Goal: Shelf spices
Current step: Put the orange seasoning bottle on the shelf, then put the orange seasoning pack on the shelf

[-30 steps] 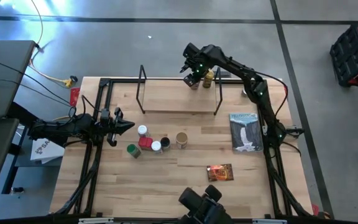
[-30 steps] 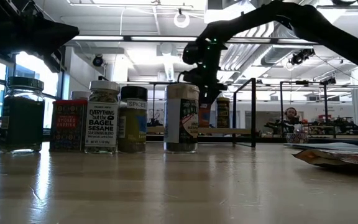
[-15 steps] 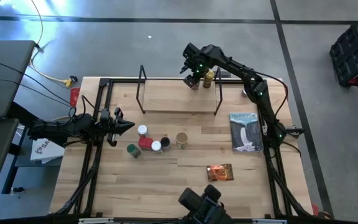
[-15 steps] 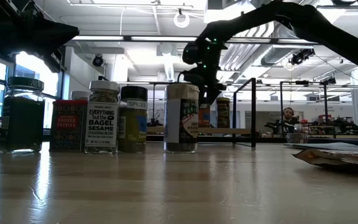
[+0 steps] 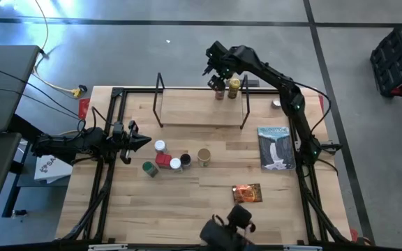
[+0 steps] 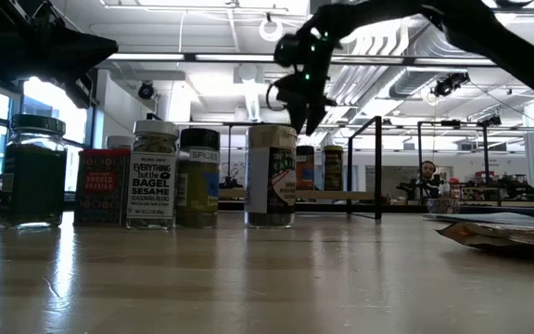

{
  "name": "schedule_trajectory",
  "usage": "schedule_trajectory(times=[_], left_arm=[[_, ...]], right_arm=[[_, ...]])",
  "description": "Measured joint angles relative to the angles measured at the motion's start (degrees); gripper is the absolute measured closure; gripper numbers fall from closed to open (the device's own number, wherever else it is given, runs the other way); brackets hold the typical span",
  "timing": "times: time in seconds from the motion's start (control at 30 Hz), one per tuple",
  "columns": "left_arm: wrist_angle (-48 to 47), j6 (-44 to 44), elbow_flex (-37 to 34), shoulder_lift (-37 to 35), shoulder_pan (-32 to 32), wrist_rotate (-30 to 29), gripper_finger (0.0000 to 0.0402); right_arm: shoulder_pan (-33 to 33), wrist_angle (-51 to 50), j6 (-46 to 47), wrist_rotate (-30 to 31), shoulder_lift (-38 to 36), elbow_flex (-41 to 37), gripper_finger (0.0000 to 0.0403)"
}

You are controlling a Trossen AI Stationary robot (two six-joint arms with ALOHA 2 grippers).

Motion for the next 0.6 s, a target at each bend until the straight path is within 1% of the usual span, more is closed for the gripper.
schedule_trajectory(times=[0.07,0.13,0.27,0.37,0.47,0.6], left_arm=[[0.0,-0.7,0.0,0.0,0.0,0.1,0.0398],[0.0,-1.1,0.0,0.0,0.0,0.2,0.0398],[0.0,-1.2,0.0,0.0,0.0,0.8,0.0398],[0.0,-1.3,0.0,0.0,0.0,2.2,0.0398],[0.0,-2.1,0.0,0.0,0.0,3.2,0.0398],[0.0,-2.2,0.0,0.0,0.0,4.1,0.0398]], right_arm=[[1.6,-0.2,-2.0,3.5,-1.6,0.0,0.0139],[3.8,-0.2,-3.5,5.6,-3.1,0.0,0.0139],[9.1,-1.3,-5.4,6.3,-6.4,0.0,0.0139],[14.3,-4.4,-7.9,6.3,-9.0,0.0,0.0139],[19.8,-8.1,-9.9,3.9,-10.9,0.0,0.0139],[26.9,-12.5,-10.6,-3.2,-12.4,0.0,0.0140]])
